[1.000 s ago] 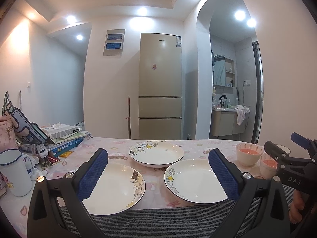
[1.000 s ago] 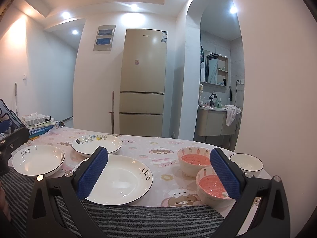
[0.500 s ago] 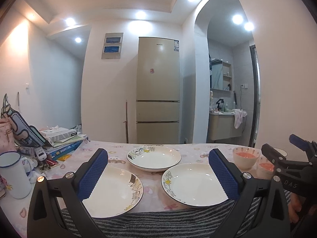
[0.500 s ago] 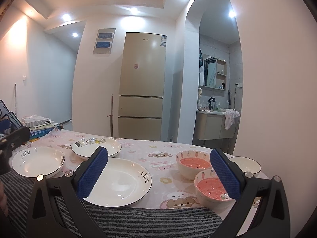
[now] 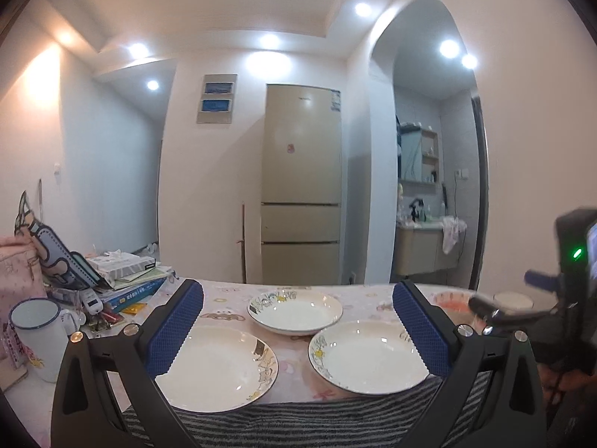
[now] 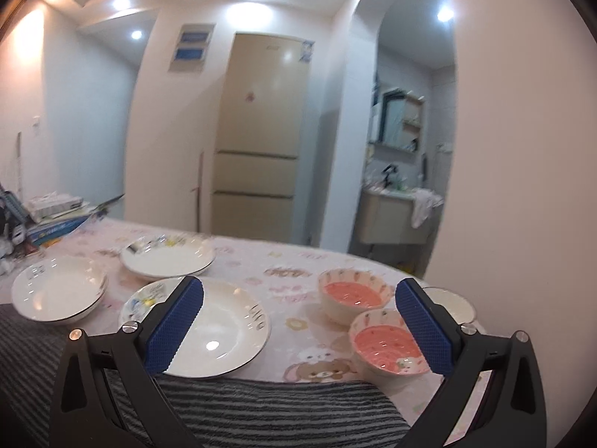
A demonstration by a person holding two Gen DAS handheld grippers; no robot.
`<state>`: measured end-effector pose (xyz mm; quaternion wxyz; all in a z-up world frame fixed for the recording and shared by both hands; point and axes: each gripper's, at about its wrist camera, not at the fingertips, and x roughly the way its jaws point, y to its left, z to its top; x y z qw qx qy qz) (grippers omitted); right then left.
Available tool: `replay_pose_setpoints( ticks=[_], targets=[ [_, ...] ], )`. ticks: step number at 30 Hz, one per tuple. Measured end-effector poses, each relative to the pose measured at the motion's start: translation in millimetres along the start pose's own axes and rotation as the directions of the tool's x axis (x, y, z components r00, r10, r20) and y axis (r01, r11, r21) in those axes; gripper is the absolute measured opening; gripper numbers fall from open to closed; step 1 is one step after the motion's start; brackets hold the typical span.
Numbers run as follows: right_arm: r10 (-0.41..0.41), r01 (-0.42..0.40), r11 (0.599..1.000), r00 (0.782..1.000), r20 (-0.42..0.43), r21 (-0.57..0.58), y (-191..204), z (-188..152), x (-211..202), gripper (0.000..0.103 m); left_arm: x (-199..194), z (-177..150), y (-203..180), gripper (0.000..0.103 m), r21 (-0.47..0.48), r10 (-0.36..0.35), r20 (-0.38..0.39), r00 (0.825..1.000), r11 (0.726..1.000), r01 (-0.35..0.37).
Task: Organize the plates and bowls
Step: 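Move both tools to the rim of the white 'Life' plate and close them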
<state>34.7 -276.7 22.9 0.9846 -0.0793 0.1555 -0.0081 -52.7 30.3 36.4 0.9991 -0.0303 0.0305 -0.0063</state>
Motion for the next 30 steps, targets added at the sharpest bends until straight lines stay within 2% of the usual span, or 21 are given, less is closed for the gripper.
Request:
replay_pose_setpoints(
  ticks=[2, 6, 8, 11, 18, 22, 26, 30],
  targets=[
    [0.023, -0.025, 0.998, 0.998, -0.051, -0.054, 5, 7, 7, 0.103, -4, 10, 10, 0.103, -0.03, 0.015, -0.005, 1.0, 0.999, -0.015],
    [0.125, -0.126, 0.992, 0.991, -0.043, -0.02, 3, 26, 4, 0.103, -2, 24, 20, 0.103, -0.017, 0.047, -0.042, 0.998, 0.999, -0.048],
    [0.177, -0.177, 0.984, 0.984, -0.017, -0.002, 1, 39, -2, 0.103, 3, 29, 21, 0.103, 0.001, 0.052, -0.053, 0.997, 0.999, -0.052],
    [0.217, -0.218, 0.976, 0.976, 0.031, 0.03, 2, 62, -11, 0.103, 5, 33, 28, 0.103, -0.045, -0.012, -0.051, 0.999, 0.999, 0.01],
    [0.242, -0.249, 0.967, 0.965, 0.106, 0.059, 18, 92, -14, 0.103, 10, 37, 40, 0.103, -0.022, 0.045, -0.072, 0.996, 0.999, -0.047],
    [0.287, -0.295, 0.953, 0.951, 0.113, 0.064, 31, 104, -10, 0.094, 17, 41, 63, 0.103, -0.064, 0.075, -0.107, 0.991, 0.995, -0.082],
    [0.323, -0.328, 0.942, 0.943, 0.085, 0.062, 49, 108, 4, 0.093, 31, 37, 96, 0.103, -0.128, 0.082, -0.172, 0.982, 0.986, -0.104],
    [0.365, -0.365, 0.93, 0.931, 0.009, 0.041, 75, 105, 25, 0.075, 47, 22, 133, 0.101, -0.24, 0.07, -0.243, 0.967, 0.962, -0.13]
  ],
)
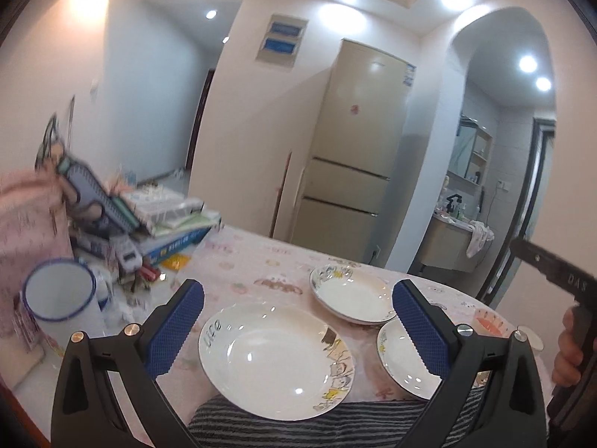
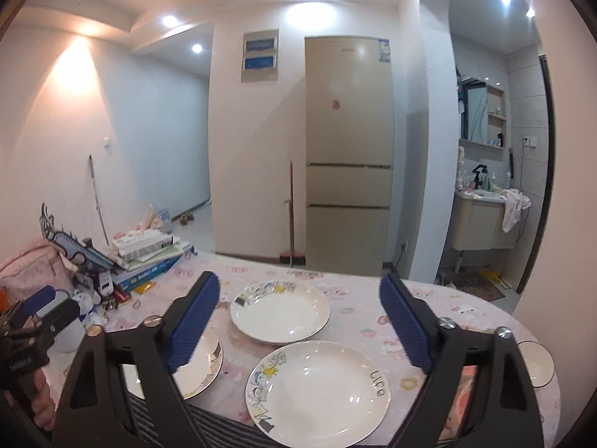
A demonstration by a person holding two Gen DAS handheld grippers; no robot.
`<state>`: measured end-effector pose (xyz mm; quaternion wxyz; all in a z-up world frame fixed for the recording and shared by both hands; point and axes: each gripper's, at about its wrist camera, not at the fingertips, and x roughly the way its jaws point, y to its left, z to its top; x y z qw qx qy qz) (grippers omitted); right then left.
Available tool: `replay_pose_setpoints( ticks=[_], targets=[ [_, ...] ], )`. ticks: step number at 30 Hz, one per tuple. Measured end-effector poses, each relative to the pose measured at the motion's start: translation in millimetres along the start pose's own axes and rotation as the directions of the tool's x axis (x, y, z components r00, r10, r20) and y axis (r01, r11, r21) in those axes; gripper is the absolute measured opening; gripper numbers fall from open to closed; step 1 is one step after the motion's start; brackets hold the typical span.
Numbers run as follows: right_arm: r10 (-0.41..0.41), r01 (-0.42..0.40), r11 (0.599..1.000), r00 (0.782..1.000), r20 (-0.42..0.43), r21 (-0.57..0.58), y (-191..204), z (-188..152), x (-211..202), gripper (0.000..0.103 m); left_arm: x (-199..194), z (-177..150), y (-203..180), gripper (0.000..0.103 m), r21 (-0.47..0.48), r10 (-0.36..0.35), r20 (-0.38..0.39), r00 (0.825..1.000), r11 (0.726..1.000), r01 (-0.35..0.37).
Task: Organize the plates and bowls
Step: 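Move both tools to the rim of the white 'Life' plate and close them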
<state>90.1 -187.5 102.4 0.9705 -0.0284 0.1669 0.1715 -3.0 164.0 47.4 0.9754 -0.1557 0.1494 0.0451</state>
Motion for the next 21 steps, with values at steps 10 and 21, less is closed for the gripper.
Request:
replay_pose_setpoints(
  ticks=[10, 21],
  targets=[
    [0.109, -0.11, 0.994, 0.982, -0.155, 0.001, 21, -14, 59, 0.059, 64, -30, 64, 0.088, -0.175, 0.127, -0.164, 0.978, 0.972, -0.156],
    [0.264, -0.198, 0.959, 0.881, -0.392, 0.203, 28, -49, 130, 0.047, 101, -54, 86, 0.081, -0.252, 0.112, -0.326, 0.939, 0.947, -0.201]
  ],
)
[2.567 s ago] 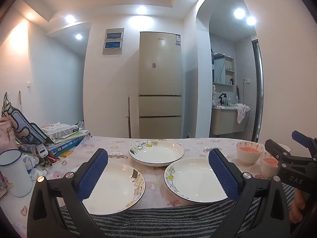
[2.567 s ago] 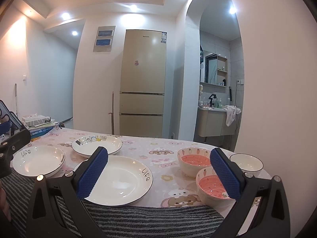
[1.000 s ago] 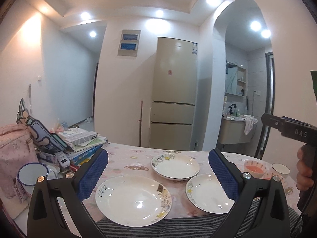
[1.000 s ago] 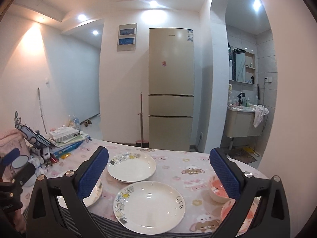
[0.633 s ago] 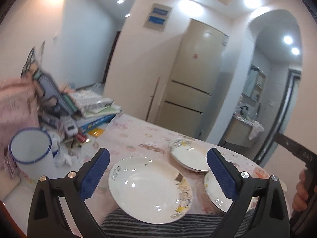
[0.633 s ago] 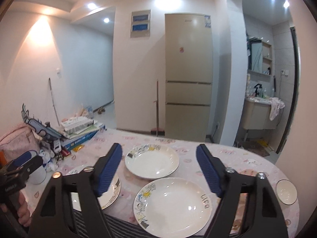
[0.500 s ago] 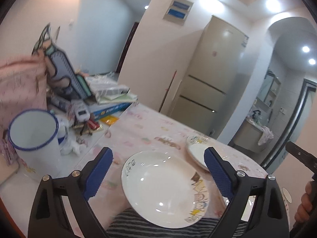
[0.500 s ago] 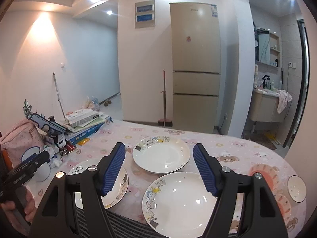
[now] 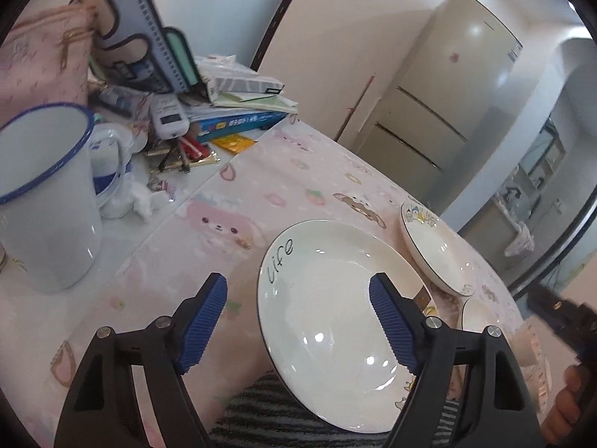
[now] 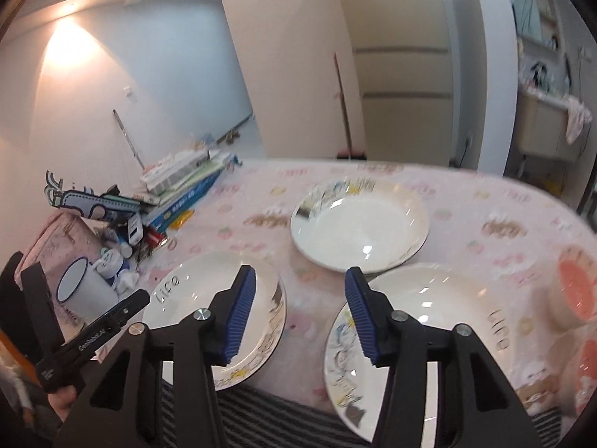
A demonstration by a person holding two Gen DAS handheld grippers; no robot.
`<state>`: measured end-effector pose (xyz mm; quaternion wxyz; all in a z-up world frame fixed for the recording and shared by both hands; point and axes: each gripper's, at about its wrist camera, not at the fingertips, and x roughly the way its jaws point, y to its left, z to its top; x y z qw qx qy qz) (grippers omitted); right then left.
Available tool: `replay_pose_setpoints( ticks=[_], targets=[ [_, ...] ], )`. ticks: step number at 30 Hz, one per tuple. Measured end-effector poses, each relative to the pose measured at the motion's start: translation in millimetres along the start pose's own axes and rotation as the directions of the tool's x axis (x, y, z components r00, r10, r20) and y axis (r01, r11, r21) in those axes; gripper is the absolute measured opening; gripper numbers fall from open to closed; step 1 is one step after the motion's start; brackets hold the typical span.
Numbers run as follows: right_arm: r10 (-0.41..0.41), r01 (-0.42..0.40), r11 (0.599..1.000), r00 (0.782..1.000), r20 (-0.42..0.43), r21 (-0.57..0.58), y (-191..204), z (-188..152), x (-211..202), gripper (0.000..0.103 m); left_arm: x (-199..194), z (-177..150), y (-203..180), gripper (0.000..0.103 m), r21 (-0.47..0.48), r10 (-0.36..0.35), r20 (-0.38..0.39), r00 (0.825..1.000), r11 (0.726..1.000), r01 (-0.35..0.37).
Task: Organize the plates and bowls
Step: 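Move both tools to the rim of the white 'Life' plate and close them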
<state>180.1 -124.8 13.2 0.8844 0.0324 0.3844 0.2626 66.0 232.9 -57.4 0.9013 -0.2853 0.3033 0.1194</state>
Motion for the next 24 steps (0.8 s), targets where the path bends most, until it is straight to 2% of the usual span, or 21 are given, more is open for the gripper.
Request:
replay_pose_setpoints(
  ticks=[2, 5, 8, 10, 13, 15, 17, 20, 24],
  targets=[
    [0.039, -0.038, 0.999, 0.998, -0.044, 0.032, -5, -3, 14, 0.046, 0, 1, 9, 0.081, -0.046, -0.014, -0.002, 1.0, 0.999, 0.014],
    [0.073, -0.066, 0.996, 0.991, -0.116, 0.066, -10, -10, 33, 0.045, 10, -2, 15, 0.081, -0.074, -0.032, -0.047, 0.998, 0.997, 0.028],
    [0.136, -0.111, 0.985, 0.971, -0.197, 0.133, -17, -21, 49, 0.045, 18, -3, 19, 0.078, -0.095, -0.05, -0.088, 0.995, 0.995, 0.042],
    [0.165, -0.134, 0.98, 0.962, -0.219, 0.15, -18, -28, 56, 0.045, 20, -3, 21, 0.078, -0.107, -0.046, -0.098, 0.994, 0.994, 0.036],
    [0.16, -0.136, 0.984, 0.96, -0.231, 0.117, -10, -36, 63, 0.043, 24, -3, 23, 0.077, -0.121, -0.056, -0.113, 0.992, 0.992, 0.042],
    [0.157, -0.135, 0.986, 0.954, -0.257, 0.1, -4, -39, 70, 0.042, 24, -4, 22, 0.067, -0.121, -0.058, -0.121, 0.991, 0.992, 0.043],
    [0.151, -0.126, 0.986, 0.95, -0.273, 0.104, -1, -43, 76, 0.038, 27, -6, 22, 0.05, -0.123, -0.061, -0.137, 0.989, 0.991, 0.044],
    [0.114, -0.088, 0.991, 0.956, -0.272, 0.104, -2, -50, 82, 0.032, 33, -9, 23, 0.039, -0.135, -0.066, -0.178, 0.982, 0.99, 0.042],
    [0.093, -0.067, 0.992, 0.962, -0.258, 0.108, -2, -52, 88, 0.023, 36, -10, 20, 0.031, -0.123, -0.058, -0.194, 0.979, 0.992, 0.035]
  ],
)
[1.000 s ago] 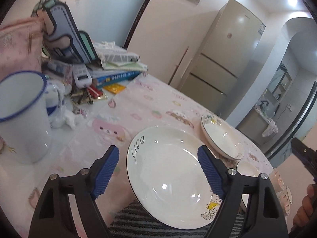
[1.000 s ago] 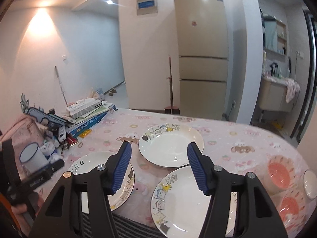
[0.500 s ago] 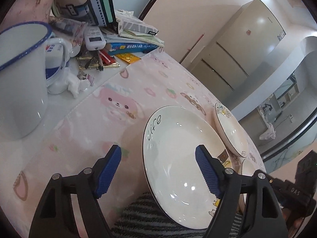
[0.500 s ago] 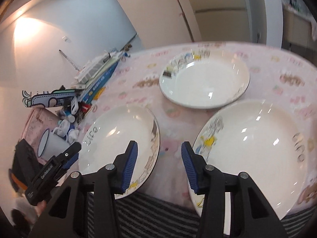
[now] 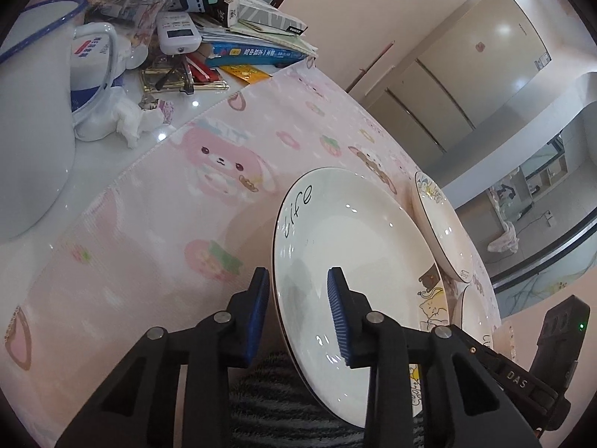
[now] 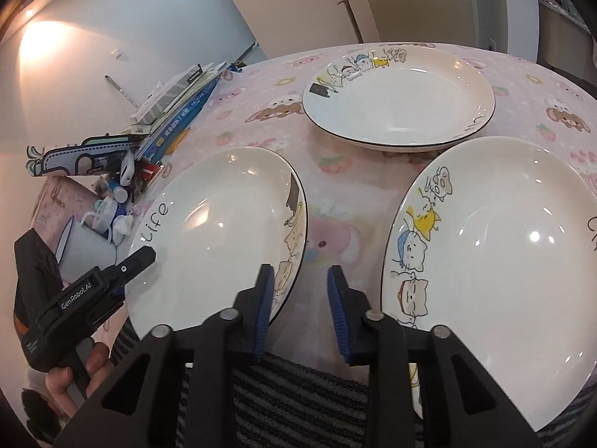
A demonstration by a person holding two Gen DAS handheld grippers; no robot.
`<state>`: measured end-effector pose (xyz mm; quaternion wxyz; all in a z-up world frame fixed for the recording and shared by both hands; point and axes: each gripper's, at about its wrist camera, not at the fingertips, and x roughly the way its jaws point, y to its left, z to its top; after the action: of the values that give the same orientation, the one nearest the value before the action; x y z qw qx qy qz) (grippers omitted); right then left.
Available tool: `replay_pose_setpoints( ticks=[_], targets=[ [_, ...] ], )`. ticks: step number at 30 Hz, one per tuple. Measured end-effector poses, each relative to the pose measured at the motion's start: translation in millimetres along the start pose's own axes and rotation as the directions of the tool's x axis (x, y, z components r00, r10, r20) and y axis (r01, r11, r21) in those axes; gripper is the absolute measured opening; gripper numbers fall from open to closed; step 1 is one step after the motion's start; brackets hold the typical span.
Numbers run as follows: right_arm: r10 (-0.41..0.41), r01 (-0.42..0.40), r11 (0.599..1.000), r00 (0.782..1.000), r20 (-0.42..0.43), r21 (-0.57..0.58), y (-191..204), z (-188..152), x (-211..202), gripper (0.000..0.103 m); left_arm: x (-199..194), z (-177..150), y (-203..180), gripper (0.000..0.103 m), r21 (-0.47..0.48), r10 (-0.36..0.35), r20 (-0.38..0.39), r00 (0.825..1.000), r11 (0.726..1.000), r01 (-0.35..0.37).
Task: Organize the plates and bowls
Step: 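Move both tools to the rim of the white 'Life' plate and close them, then lift the white 'Life' plate off the table with both tools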
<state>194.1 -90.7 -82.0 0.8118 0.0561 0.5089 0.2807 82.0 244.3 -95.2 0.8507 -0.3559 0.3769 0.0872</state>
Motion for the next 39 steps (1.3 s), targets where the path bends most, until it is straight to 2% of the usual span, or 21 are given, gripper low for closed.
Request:
replay_pose_setpoints(
  ticks=[2, 4, 8, 10, 18, 21, 24, 28, 33, 37, 39],
  targets=[
    [0.021, -0.021, 1.0, 1.0, -0.01, 0.006, -1, 1, 7, 0.021, 1, -1, -2, 0.022, 0.01, 0.013, 0.0, 1.0, 1.0, -0.013],
    [0.056, -0.056, 0.998, 0.998, -0.007, 0.026, -4, -1, 9, 0.016, 2, -1, -3, 0.019, 0.008, 0.036, 0.001, 0.999, 0.999, -0.036],
    [0.081, -0.082, 0.996, 0.996, 0.043, 0.02, -4, -6, 5, 0.012, 3, -1, -3, 0.019, 0.011, 0.044, -0.004, 0.999, 0.999, -0.044],
    [0.074, -0.074, 0.997, 0.996, 0.041, 0.001, -1, -6, 6, 0.011, 9, -1, -3, 0.019, 0.012, 0.04, -0.04, 0.998, 0.999, -0.04],
    [0.04, -0.041, 0.992, 0.999, -0.01, -0.121, 10, -1, 17, 0.016, 8, -3, -5, 0.019, 0.018, 0.037, -0.036, 0.999, 0.999, -0.036],
    [0.032, -0.029, 0.996, 0.999, 0.035, -0.085, 7, -5, 13, 0.014, 7, -4, -8, 0.019, 0.041, 0.059, -0.025, 0.998, 0.997, -0.058],
    [0.011, -0.004, 0.994, 0.998, 0.062, -0.111, 10, -8, 8, 0.014, 3, -6, -17, 0.019, 0.094, 0.093, 0.005, 0.996, 0.991, -0.093],
    [0.055, -0.05, 0.996, 0.995, 0.084, -0.068, 0, -7, 0, 0.014, 2, -6, -18, 0.019, 0.125, 0.062, 0.009, 0.998, 0.99, -0.063],
    [0.058, -0.049, 0.996, 0.992, 0.112, -0.075, 0, -8, -7, 0.015, -11, -9, -27, 0.019, 0.183, 0.031, 0.081, 0.996, 0.982, -0.046],
    [0.058, -0.03, 0.99, 0.976, 0.211, -0.137, 10, -10, -28, 0.015, -23, -10, -31, 0.019, 0.208, -0.022, 0.139, 0.99, 0.978, -0.007],
    [0.062, -0.021, 0.987, 0.965, 0.256, -0.16, 14, -12, -38, 0.015, -34, -12, -34, 0.019, 0.232, -0.046, 0.188, 0.981, 0.973, 0.001]
  ],
)
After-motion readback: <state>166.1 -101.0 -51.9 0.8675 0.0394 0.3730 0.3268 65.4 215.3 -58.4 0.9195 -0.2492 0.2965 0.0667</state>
